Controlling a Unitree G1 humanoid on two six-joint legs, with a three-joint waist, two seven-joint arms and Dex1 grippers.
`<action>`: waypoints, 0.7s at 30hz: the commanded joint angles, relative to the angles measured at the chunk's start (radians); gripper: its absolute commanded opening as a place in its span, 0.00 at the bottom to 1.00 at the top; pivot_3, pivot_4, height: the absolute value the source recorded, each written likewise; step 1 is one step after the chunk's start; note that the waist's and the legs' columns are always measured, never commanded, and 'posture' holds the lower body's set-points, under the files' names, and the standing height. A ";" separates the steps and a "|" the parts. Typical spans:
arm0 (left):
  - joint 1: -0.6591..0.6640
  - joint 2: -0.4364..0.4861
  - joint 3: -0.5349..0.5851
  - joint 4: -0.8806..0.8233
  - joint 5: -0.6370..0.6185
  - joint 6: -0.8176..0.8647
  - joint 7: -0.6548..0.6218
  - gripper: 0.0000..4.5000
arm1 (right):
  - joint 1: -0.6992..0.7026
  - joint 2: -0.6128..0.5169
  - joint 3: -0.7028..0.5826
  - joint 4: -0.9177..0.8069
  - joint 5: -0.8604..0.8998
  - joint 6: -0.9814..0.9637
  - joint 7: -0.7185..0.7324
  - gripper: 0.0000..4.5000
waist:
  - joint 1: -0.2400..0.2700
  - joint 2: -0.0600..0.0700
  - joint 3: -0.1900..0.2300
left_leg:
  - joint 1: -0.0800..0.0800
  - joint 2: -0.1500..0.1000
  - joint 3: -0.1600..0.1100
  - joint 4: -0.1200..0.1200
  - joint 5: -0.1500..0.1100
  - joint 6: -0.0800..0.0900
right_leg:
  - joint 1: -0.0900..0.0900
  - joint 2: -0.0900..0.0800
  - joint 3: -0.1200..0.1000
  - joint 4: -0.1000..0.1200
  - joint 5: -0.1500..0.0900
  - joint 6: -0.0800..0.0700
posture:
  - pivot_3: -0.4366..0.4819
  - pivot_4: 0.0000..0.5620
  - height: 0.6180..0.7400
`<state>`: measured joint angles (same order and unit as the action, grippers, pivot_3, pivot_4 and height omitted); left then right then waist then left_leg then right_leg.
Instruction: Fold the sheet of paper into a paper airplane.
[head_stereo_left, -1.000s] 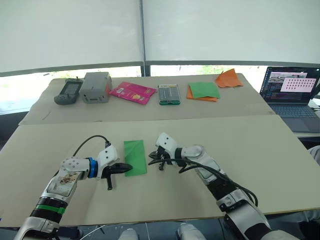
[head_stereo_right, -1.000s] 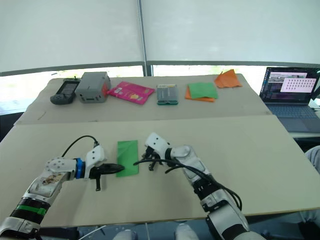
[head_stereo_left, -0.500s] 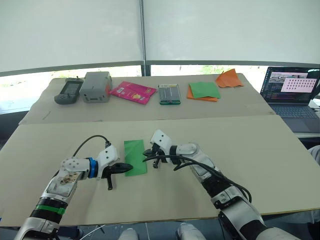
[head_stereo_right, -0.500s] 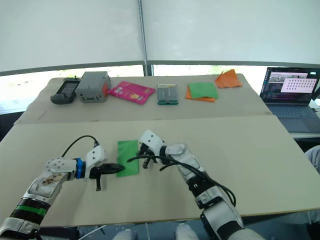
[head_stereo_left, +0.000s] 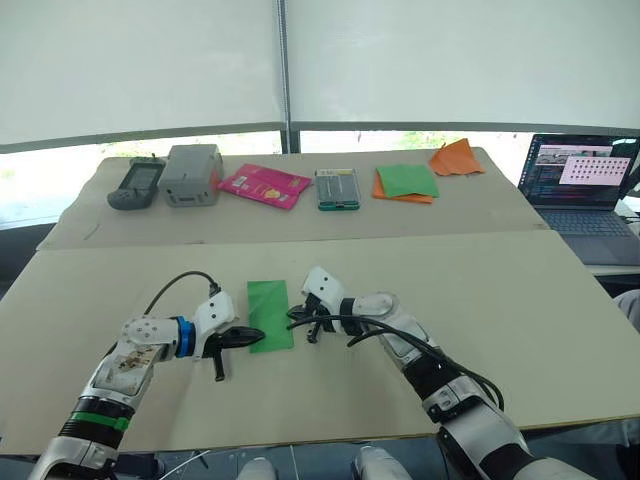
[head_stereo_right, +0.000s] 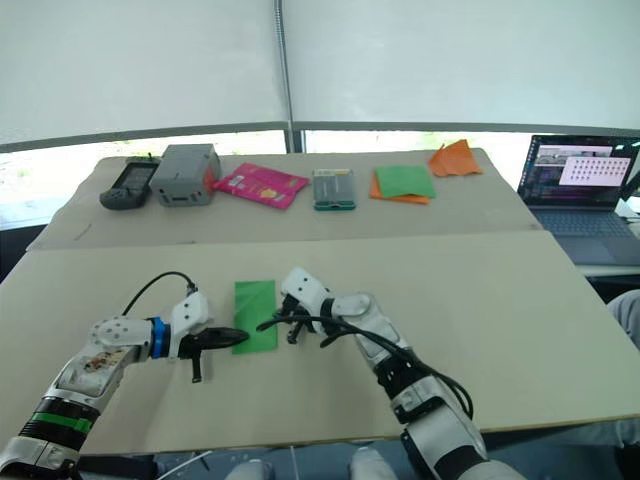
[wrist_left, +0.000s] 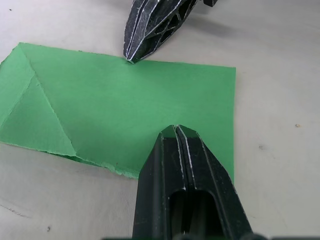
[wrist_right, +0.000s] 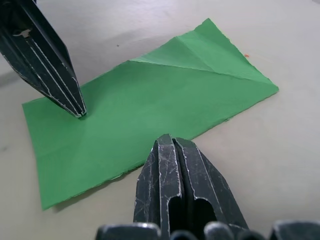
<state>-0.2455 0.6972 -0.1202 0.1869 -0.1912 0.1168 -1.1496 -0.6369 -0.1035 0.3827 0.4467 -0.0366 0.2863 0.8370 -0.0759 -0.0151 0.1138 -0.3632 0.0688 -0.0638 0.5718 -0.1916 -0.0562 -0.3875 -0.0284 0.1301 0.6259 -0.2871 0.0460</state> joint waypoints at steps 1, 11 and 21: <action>0.025 0.012 -0.016 0.022 0.028 0.035 0.007 0.00 | 0.046 -0.011 0.046 -0.025 -0.014 0.015 0.035 0.00 | 0.000 0.000 0.000 | 0.000 0.000 0.000 0.000 0.000 0.000 | 0.000 0.000 0.000 0.000 0.000 0.000 | 0.48 0.27 1.00; 0.022 0.012 -0.017 0.028 0.029 0.031 0.005 0.00 | 0.129 -0.039 0.093 -0.146 -0.012 0.076 0.067 0.00 | 0.001 0.000 -0.001 | 0.000 0.000 0.000 0.000 0.000 0.000 | 0.000 0.000 0.000 0.000 0.000 0.000 | 0.48 0.27 1.00; 0.018 0.012 -0.019 0.035 0.030 0.028 0.002 0.00 | 0.208 -0.086 0.125 -0.270 0.001 0.135 0.084 0.00 | 0.003 0.000 -0.001 | 0.001 0.000 0.000 0.000 0.000 -0.001 | 0.000 0.000 0.000 -0.001 0.000 -0.001 | 0.48 0.27 1.00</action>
<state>-0.2435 0.6979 -0.1204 0.1894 -0.1913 0.1173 -1.1499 -0.4624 -0.1708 0.4604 0.1612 -0.0238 0.3704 0.9001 -0.0732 -0.0151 0.1131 -0.3625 0.0688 -0.0637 0.5716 -0.1919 -0.0568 -0.3876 -0.0285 0.1302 0.6252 -0.2875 0.0455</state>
